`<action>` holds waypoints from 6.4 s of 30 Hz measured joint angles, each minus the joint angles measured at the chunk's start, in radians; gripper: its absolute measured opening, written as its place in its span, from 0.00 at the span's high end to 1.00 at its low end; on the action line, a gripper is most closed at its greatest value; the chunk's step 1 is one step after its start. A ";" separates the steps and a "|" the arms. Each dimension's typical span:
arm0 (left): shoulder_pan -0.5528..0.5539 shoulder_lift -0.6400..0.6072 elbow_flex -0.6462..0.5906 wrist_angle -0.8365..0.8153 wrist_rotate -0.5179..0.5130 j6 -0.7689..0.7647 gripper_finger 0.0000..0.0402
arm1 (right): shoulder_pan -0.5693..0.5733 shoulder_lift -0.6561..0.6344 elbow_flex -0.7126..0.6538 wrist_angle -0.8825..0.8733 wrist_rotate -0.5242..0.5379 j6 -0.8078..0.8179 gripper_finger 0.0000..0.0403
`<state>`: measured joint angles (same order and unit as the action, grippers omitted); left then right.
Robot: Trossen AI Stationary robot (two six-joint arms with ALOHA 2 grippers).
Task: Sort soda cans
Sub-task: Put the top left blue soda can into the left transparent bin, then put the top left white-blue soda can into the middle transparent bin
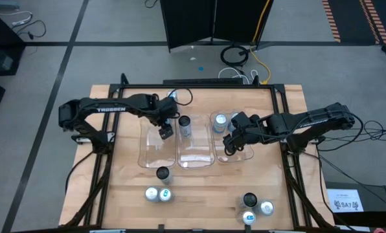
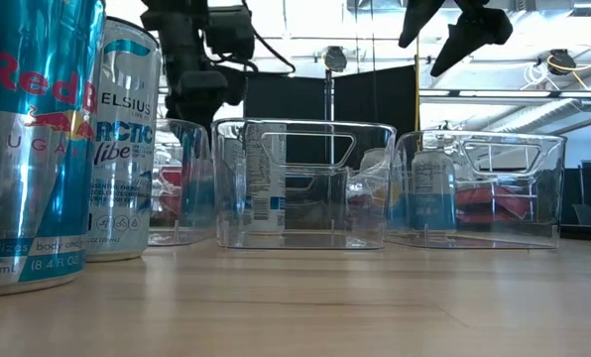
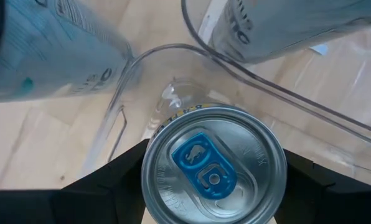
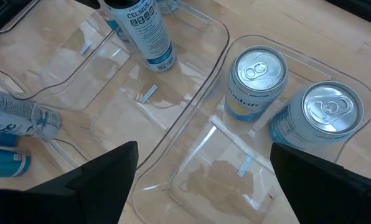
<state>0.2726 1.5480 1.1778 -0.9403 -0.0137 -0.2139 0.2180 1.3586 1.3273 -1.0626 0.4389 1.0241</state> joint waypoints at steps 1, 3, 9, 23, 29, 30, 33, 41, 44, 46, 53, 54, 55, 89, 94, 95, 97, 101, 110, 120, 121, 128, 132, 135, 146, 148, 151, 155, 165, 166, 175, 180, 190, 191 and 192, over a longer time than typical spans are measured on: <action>0.000 0.006 0.000 0.000 0.000 -0.013 0.34 | 0.000 0.000 0.000 0.000 0.000 0.000 0.11; 0.000 0.014 0.002 0.001 0.001 -0.017 0.34 | 0.000 0.000 0.000 0.000 0.000 0.000 0.11; 0.001 0.015 0.002 0.013 0.005 -0.017 0.34 | 0.015 0.000 0.000 0.000 0.000 0.000 0.11; 0.001 0.008 0.002 0.015 0.011 -0.017 0.17 | 0.055 0.000 0.000 0.001 0.000 0.011 0.11; 0.001 -0.050 0.020 -0.013 0.011 -0.018 0.17 | 0.055 0.000 0.000 0.017 0.000 0.011 0.11; 0.001 -0.064 0.025 -0.015 0.011 -0.018 0.17 | 0.055 0.000 0.000 0.019 0.000 0.011 0.11; 0.001 -0.119 0.033 -0.024 0.011 -0.021 0.17 | 0.055 0.000 0.000 0.021 0.000 0.011 0.11; 0.001 -0.260 0.058 -0.045 0.009 -0.055 0.17 | 0.055 0.000 0.000 0.031 0.000 0.011 0.11; 0.001 -0.296 0.058 -0.037 -0.012 -0.057 0.17 | 0.055 0.000 0.000 0.044 0.001 0.010 0.11; 0.001 -0.310 0.058 -0.041 -0.047 -0.061 0.17 | 0.055 0.000 0.000 0.044 0.001 0.010 0.11; 0.054 -0.303 0.058 0.011 -0.178 -0.119 0.17 | 0.055 0.000 0.000 0.056 0.001 0.010 0.11; 0.073 -0.297 0.058 0.027 -0.181 -0.145 0.17 | 0.055 0.000 0.000 0.060 0.001 0.010 0.11; 0.092 -0.290 0.058 0.044 -0.180 -0.169 0.17 | 0.055 0.000 0.000 0.066 0.001 0.010 0.11; 0.257 -0.081 0.058 0.179 -0.037 -0.189 0.17 | 0.054 0.000 0.000 0.078 0.007 -0.015 0.11; 0.257 -0.081 0.058 0.178 -0.042 -0.170 0.17 | 0.054 0.000 0.000 0.079 0.007 -0.015 0.11; 0.257 -0.081 0.058 0.177 -0.044 -0.169 0.17 | 0.054 0.000 0.000 0.079 0.007 -0.015 0.11; 0.258 -0.081 0.058 0.178 -0.045 -0.169 0.17 | 0.054 0.000 0.000 0.079 0.007 -0.015 0.11; 0.258 -0.081 0.058 0.177 -0.047 -0.166 0.17 | 0.054 0.000 0.000 0.079 0.007 -0.015 0.11; 0.257 -0.022 0.058 0.176 -0.019 -0.170 0.17 | 0.054 0.000 0.000 0.079 0.006 -0.015 0.11; 0.257 0.027 0.058 0.170 -0.014 -0.170 0.17 | 0.054 0.000 0.000 0.089 0.006 -0.013 0.11; 0.257 0.027 0.058 0.168 -0.014 -0.171 0.18 | 0.054 0.000 0.000 0.089 0.006 -0.014 0.11; 0.257 0.025 0.058 0.134 -0.015 -0.172 0.32 | 0.054 0.000 0.000 0.089 0.006 -0.018 0.11; 0.257 0.025 0.058 0.127 -0.015 -0.172 0.33 | 0.054 0.000 0.000 0.089 0.006 -0.023 0.11; 0.258 0.011 0.057 0.097 -0.016 -0.171 0.33 | 0.054 0.000 0.000 0.089 0.006 -0.023 0.11; 0.341 -0.216 0.055 -0.030 -0.033 -0.137 0.30 | 0.054 0.000 0.000 0.089 0.005 -0.019 0.11; 0.351 -0.275 0.056 -0.058 -0.045 -0.119 0.30 | 0.054 0.000 0.000 0.089 0.005 -0.019 0.11; 0.356 -0.360 0.056 -0.131 -0.051 -0.104 0.30 | 0.054 0.000 0.000 0.095 0.005 -0.017 0.11; 0.353 -0.485 0.056 -0.181 -0.012 -0.093 0.30 | 0.054 0.000 0.000 0.096 0.005 -0.010 0.11; 0.284 -0.639 0.056 -0.319 0.028 -0.160 0.30 | 0.054 0.000 0.000 0.140 0.005 -0.008 0.11; 0.266 -0.638 0.056 -0.311 0.030 -0.175 0.30 | 0.054 0.000 0.000 0.145 0.005 -0.008 0.11; 0.098 -0.625 -0.023 -0.249 -0.022 -0.265 0.30 | 0.054 0.000 0.000 0.203 0.006 -0.005 0.11; 0.051 -0.615 -0.129 -0.124 -0.025 -0.274 0.30 | 0.054 0.000 0.000 0.231 0.008 -0.004 0.11; 0.041 -0.526 -0.234 -0.005 -0.062 -0.248 0.31 | 0.051 0.000 0.000 0.263 0.011 -0.007 0.11; 0.041 -0.513 -0.234 0.000 -0.064 -0.244 0.31 | 0.050 0.000 0.000 0.267 0.011 -0.007 0.11; 0.041 -0.499 -0.235 0.000 -0.064 -0.243 0.31 | 0.050 0.000 0.000 0.269 0.011 -0.007 0.11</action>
<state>0.3134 1.0487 0.9425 -0.9401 -0.0772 -0.4573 0.2676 1.3586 1.3273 -0.7937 0.4500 1.0168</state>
